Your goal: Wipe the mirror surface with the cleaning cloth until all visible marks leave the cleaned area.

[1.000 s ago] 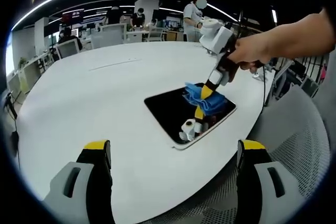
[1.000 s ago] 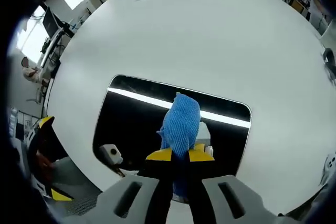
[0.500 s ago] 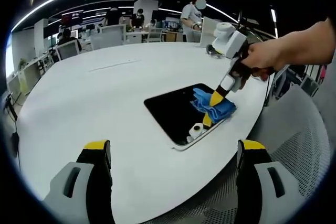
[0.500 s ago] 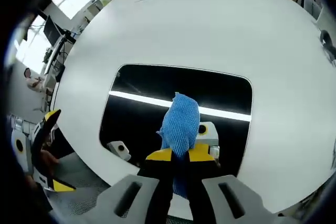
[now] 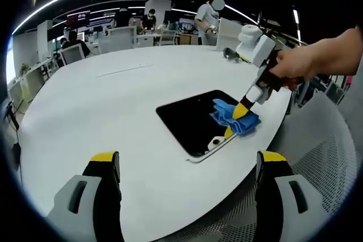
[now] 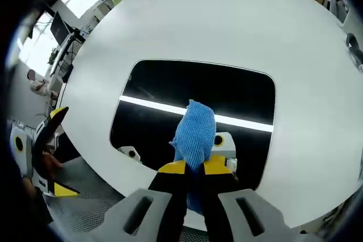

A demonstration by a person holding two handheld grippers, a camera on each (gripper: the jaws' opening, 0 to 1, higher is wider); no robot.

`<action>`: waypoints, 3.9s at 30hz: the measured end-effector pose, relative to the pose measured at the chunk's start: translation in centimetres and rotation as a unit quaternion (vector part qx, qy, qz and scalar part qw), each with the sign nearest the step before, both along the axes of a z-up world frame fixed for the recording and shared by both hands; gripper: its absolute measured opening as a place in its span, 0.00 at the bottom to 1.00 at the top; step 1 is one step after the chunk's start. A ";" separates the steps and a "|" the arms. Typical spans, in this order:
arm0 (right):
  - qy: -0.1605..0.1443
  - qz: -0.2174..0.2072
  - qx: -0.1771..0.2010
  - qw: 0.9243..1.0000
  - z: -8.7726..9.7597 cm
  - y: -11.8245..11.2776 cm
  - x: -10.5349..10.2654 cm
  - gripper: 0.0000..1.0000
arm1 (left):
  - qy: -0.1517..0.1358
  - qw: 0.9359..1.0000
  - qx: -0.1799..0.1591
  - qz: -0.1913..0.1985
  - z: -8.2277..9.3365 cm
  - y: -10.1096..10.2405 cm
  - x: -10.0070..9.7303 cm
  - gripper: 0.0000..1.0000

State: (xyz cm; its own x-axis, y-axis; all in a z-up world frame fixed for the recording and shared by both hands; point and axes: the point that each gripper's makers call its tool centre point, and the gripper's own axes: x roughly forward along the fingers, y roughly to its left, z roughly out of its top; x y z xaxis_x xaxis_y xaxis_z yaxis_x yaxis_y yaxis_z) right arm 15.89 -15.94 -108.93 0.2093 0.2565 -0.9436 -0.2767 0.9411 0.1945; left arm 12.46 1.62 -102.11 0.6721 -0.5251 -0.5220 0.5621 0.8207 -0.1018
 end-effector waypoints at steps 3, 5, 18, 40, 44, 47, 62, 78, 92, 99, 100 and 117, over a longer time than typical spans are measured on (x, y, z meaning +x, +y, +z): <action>0.001 -0.001 0.002 1.000 0.0 0.0 -0.4 0.03 | 0.000 1.000 0.000 0.001 0.0 0.1 0.0 0.99; 0.004 -0.001 0.003 1.000 0.1 0.0 -0.8 0.03 | 0.000 1.000 -0.001 0.002 0.0 0.1 0.0 0.99; 0.006 -0.006 0.010 1.000 0.1 -0.1 -1.8 0.03 | 0.008 1.000 -0.003 0.004 -0.1 0.2 -0.2 0.99; 0.009 0.014 0.006 1.000 0.1 0.0 -1.7 0.03 | -0.002 1.000 -0.015 -0.004 0.4 -0.3 -0.2 0.99; 0.008 0.016 0.002 1.000 0.1 0.0 -1.8 0.03 | 0.000 1.000 -0.013 -0.004 0.3 -0.2 -0.2 0.99; 0.008 0.019 -0.003 1.000 0.0 0.0 -1.7 0.03 | 0.000 1.000 -0.015 -0.001 0.3 -0.1 -0.2 0.99; 0.004 0.018 0.007 1.000 -0.1 -0.3 -1.6 0.03 | 0.004 1.000 -0.014 -0.003 0.2 -0.3 -0.2 0.99; 0.007 0.008 0.007 1.000 0.0 -2.2 -1.8 0.03 | 0.007 1.000 -0.017 0.001 0.0 -0.2 -0.1 0.99; 0.006 -0.003 0.007 1.000 0.2 -3.5 -1.9 0.03 | 0.007 1.000 -0.019 -0.001 0.2 -0.4 -0.2 0.99; 0.006 -0.007 0.009 1.000 0.1 -3.8 -1.8 0.03 | 0.009 1.000 -0.020 -0.001 0.2 -0.3 -0.2 0.99; 0.006 -0.006 0.008 1.000 0.0 -3.9 -1.7 0.03 | 0.008 1.000 -0.020 -0.001 0.2 -0.3 -0.2 0.99; 0.010 -0.013 0.000 1.000 0.0 -5.2 -1.6 0.03 | 0.009 1.000 -0.022 -0.001 0.2 -0.2 -0.2 0.99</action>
